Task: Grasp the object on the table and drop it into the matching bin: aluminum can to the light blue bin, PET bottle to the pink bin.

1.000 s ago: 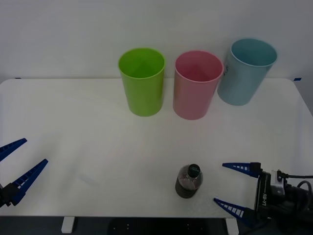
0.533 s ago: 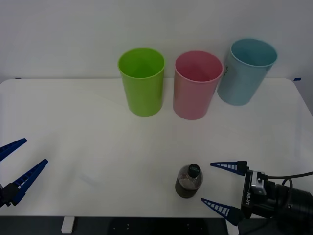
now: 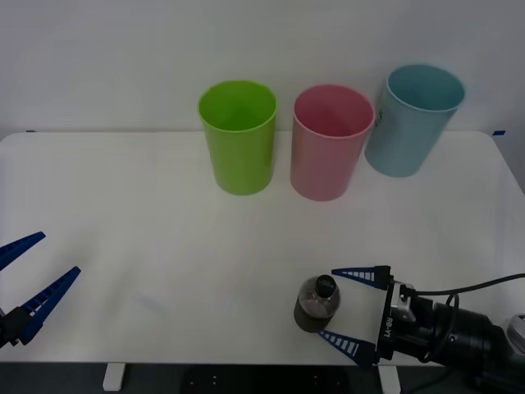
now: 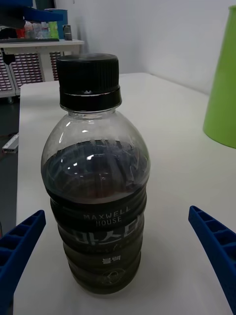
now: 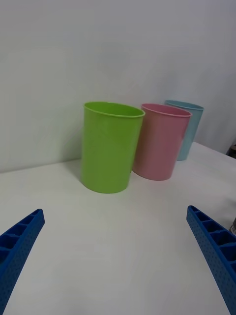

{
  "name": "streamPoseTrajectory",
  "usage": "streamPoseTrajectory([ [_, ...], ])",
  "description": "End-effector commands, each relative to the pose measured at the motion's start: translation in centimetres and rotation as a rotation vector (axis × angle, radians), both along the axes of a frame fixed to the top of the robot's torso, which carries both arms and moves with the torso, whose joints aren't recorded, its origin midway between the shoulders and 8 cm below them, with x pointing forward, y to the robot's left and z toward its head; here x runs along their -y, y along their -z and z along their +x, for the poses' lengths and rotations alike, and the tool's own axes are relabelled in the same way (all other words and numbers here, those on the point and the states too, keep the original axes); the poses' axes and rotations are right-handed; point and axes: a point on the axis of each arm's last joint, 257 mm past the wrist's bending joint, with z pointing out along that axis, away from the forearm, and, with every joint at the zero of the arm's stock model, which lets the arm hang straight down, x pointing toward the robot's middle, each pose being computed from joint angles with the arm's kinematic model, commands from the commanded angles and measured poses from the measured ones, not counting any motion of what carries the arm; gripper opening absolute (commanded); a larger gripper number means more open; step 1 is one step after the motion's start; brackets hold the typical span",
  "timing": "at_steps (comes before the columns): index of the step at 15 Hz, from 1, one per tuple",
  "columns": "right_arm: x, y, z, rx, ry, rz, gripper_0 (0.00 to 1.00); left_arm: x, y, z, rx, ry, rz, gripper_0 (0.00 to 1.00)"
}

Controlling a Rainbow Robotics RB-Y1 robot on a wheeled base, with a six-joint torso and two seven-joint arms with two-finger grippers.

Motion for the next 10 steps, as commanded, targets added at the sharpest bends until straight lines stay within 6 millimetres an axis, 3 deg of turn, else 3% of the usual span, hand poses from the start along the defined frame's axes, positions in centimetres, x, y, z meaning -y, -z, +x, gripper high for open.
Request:
streamPoseTrajectory([
  [1, -1.0, 0.3, 0.2, -0.001, 0.003, 0.002, 1.00, 0.0, 0.0, 0.0, 0.000, 0.000, 0.000, 1.00],
  [10, -2.9, 1.0, 0.0, 0.008, 0.013, 0.008, 1.00, 0.0, 0.0, 0.0, 0.000, 0.000, 0.000, 1.00],
])
